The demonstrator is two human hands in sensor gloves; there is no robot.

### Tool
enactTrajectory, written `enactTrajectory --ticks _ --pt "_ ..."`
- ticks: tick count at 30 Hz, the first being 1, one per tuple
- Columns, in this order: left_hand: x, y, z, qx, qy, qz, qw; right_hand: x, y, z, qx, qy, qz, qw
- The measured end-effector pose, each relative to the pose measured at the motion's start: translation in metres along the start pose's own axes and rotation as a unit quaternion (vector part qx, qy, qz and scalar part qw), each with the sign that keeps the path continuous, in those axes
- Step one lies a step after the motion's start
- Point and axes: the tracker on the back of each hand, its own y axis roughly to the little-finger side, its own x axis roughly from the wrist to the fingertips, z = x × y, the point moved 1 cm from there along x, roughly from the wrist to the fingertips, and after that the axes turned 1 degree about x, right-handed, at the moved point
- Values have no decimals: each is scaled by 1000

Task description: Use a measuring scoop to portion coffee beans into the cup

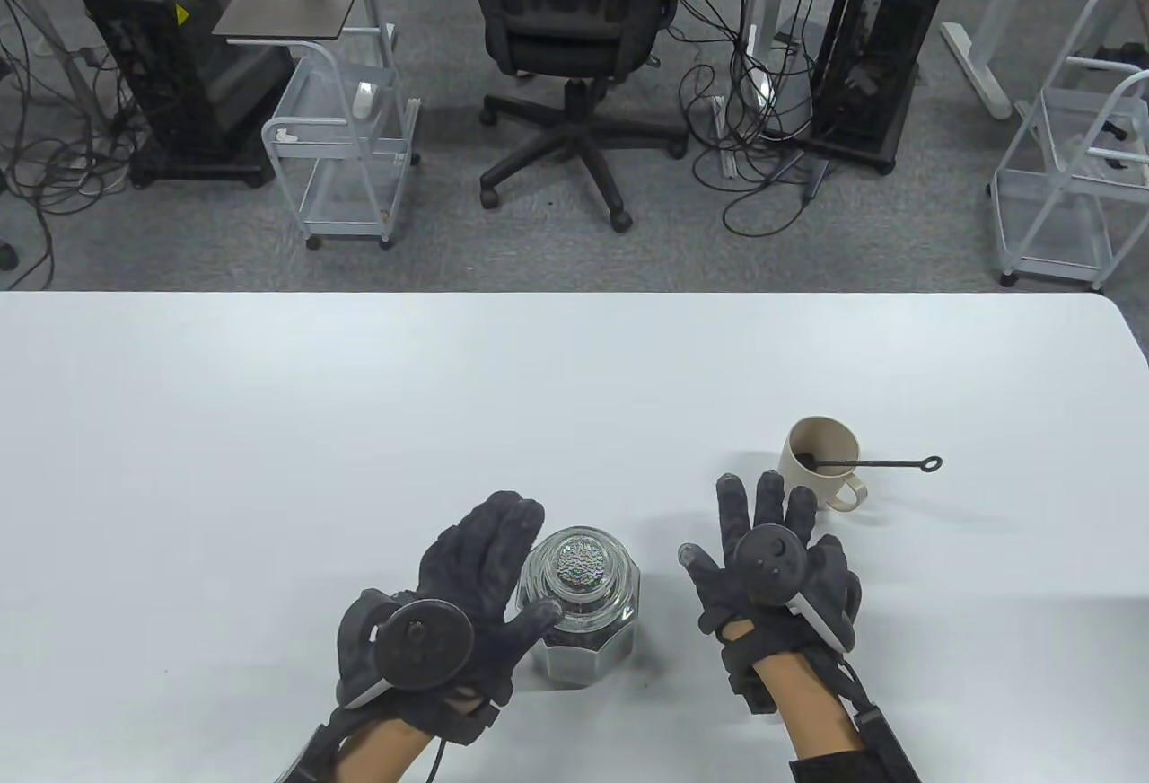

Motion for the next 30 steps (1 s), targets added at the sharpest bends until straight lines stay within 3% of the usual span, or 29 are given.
enactTrajectory --ticks 9,22,30 --pt "20 -12 -31 -32 76 -4 997 2 1 1 15 -9 0 1000" --pt "21 -11 -32 -46 20 -6 999 7 -2 6 25 -21 -6 999" --pt "13 -4 -2 -57 -46 -2 997 7 -2 8 26 -21 -9 999"
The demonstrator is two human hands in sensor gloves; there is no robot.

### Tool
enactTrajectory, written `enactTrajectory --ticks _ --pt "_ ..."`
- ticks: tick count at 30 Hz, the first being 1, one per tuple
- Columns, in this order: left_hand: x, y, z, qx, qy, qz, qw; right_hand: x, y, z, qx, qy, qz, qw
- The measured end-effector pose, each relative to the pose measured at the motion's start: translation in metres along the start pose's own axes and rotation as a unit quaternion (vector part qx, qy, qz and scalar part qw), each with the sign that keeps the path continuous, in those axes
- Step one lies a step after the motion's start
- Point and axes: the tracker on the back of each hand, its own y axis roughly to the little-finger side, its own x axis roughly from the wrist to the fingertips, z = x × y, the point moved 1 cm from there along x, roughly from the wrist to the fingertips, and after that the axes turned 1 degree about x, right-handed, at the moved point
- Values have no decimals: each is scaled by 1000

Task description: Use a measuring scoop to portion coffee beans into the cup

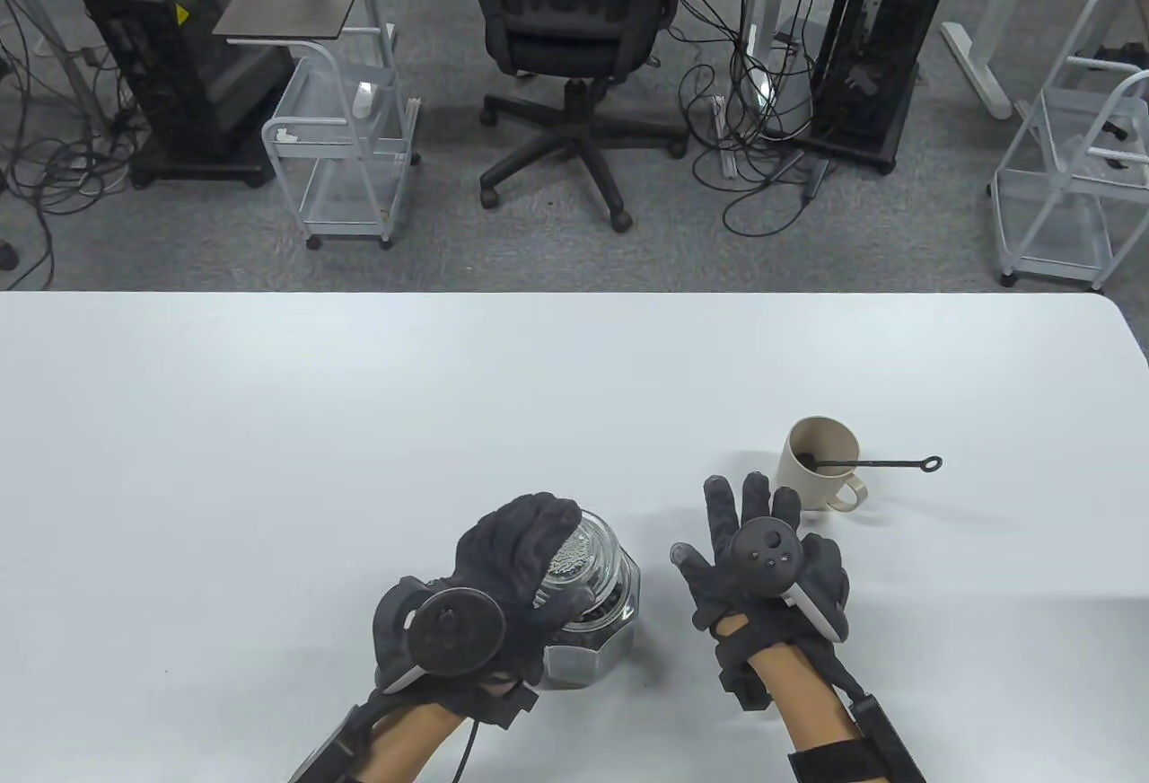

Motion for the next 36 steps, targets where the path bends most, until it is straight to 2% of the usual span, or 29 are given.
enactTrajectory --ticks 7,13,18,24,30,36 --pt "-15 33 33 17 -43 49 998 -2 0 -2 12 11 -2 1000" --pt "-26 73 43 49 -46 105 992 -3 2 -1 19 12 1 1000" --pt "-29 114 42 62 -32 178 982 -3 5 2 31 5 10 999" --pt "-36 155 34 118 16 265 957 -3 7 1 33 6 15 999" --pt "-43 178 28 130 42 308 942 -4 5 4 28 -1 14 1000" --pt "-49 194 15 145 96 333 927 -4 3 6 24 -8 13 1000"
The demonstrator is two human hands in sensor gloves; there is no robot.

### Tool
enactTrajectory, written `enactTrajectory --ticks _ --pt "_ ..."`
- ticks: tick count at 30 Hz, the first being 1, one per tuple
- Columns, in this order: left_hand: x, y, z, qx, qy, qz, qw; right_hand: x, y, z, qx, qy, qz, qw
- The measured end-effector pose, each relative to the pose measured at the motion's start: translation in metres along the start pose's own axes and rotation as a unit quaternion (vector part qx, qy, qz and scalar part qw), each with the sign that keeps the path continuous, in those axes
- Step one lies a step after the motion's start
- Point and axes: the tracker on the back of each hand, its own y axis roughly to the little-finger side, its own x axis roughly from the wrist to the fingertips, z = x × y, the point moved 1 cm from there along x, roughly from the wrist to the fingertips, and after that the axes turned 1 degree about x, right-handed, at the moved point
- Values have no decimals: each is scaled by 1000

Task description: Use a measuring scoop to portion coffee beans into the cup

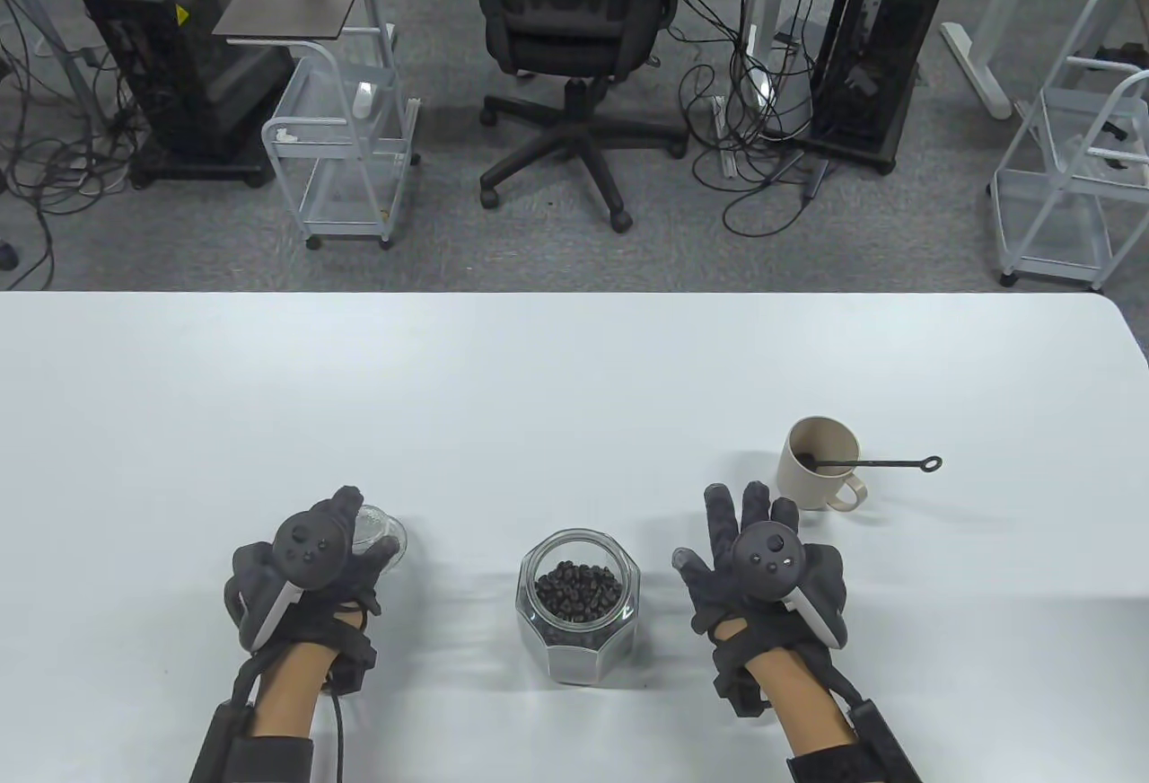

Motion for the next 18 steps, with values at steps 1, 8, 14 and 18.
enactTrajectory --ticks 1,8,14,18 --pt "0 1 -1 5 2 1 1000 -1 0 -1 3 2 -1 1000" --pt "2 -2 -7 21 17 0 1000 0 1 -2 12 1 3 1000" --pt "-1 -10 -11 41 53 0 998 -1 2 0 21 -4 7 1000" --pt "-3 -12 -12 58 59 -3 997 -2 2 -1 17 -4 9 1000"
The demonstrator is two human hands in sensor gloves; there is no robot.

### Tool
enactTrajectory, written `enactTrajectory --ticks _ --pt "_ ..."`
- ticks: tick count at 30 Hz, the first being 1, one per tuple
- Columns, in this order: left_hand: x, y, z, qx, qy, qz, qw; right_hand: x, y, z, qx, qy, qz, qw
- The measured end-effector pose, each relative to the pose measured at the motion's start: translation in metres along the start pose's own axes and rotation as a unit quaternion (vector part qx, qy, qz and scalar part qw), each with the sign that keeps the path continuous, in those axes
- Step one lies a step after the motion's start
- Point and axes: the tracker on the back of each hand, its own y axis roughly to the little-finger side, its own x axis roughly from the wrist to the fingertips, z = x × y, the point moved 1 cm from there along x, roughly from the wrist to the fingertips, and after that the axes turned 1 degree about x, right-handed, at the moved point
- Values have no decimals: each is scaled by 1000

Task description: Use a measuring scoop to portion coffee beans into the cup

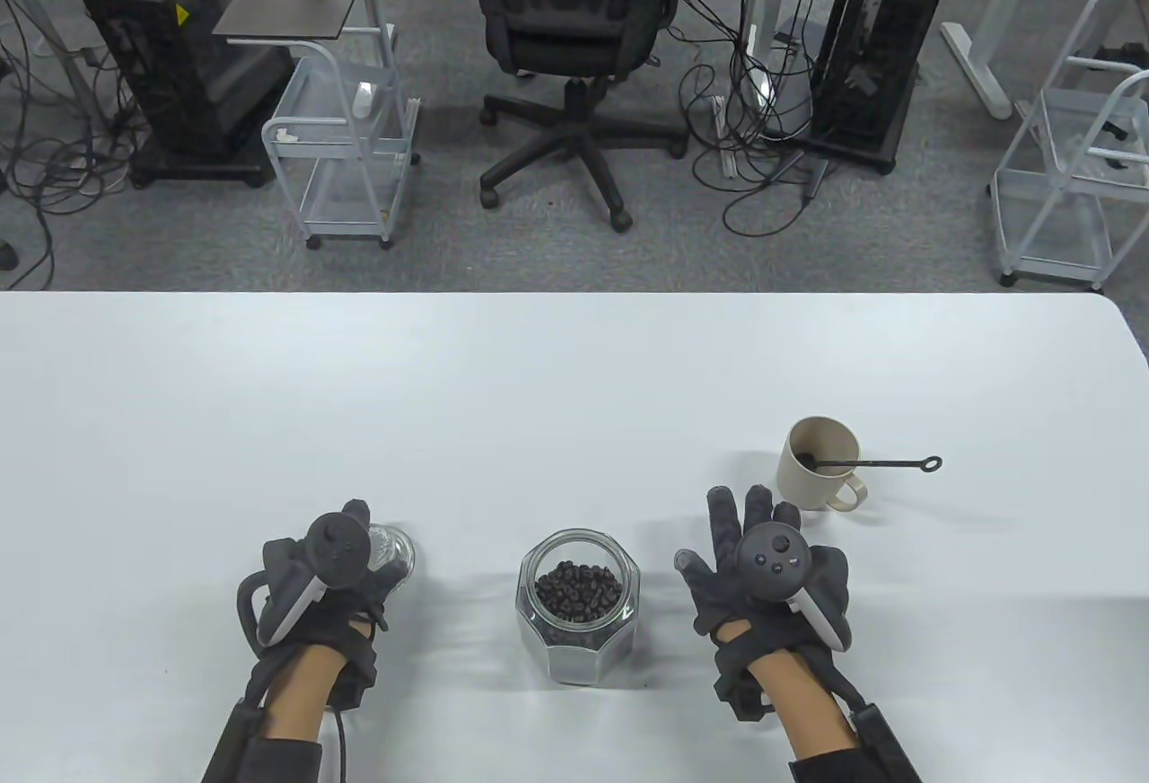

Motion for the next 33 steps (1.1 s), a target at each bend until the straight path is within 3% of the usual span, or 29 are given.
enactTrajectory --ticks 14,18,26,33 --pt "-3 -5 -3 29 24 -7 999 -1 0 4 4 -13 2 1000" --pt "-8 -7 5 18 3 -18 1000 -2 -3 2 -13 -6 -6 1000" --pt "-32 -33 33 -13 -135 -83 987 -11 -21 -21 0 89 -63 994" --pt "-46 -59 38 -15 -174 -150 973 -26 -26 -57 -10 220 -101 970"
